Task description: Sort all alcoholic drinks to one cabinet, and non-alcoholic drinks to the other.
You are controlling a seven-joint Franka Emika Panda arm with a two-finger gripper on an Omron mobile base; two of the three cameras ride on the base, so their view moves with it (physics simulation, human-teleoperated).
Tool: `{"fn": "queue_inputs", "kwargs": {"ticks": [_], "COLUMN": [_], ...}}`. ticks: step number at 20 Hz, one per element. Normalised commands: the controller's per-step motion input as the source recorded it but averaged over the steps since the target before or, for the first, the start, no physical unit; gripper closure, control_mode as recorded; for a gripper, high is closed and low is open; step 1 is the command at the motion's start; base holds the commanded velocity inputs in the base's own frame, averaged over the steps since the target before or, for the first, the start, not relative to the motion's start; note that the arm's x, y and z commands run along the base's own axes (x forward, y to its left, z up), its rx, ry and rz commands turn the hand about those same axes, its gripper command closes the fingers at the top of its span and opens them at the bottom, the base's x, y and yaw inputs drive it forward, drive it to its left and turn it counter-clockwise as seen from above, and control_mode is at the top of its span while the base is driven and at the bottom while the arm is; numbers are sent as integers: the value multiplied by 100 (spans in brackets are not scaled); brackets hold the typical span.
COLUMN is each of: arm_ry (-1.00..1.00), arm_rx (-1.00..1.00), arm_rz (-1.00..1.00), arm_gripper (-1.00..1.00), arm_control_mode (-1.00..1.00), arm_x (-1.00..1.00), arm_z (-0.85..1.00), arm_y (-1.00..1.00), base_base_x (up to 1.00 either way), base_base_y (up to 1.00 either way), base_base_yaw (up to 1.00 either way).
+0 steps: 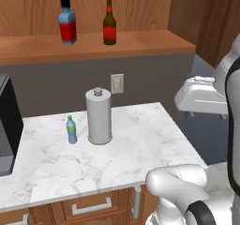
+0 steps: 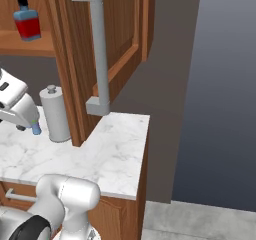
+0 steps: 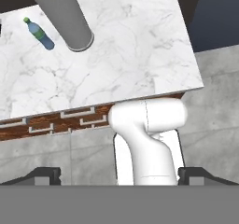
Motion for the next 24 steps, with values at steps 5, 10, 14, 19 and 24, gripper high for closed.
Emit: {"fn": "queue_inputs", "kwargs": {"ticks": [5,10,14,19,24], "arm_ry": [-7,-16,-24,-20,-10], "arm_rx": [0,0,-2,-2,-8], "arm_rz": [0,-6,-10,-6,-9], "arm_gripper": [-100,-100,-100,-100,-100], "arm_control_mode": [-100,-100,-100,-100,-100], "arm_x": [0,12,51,74,64], "arm_z": [-11,-14,-2,-8,-41], "arm_y": [96,86,66,44,47], "base_base_x": [0,0,0,0,0], "base_base_y": [0,0,0,0,0], "base_base_yaw": [0,0,0,0,0]}}
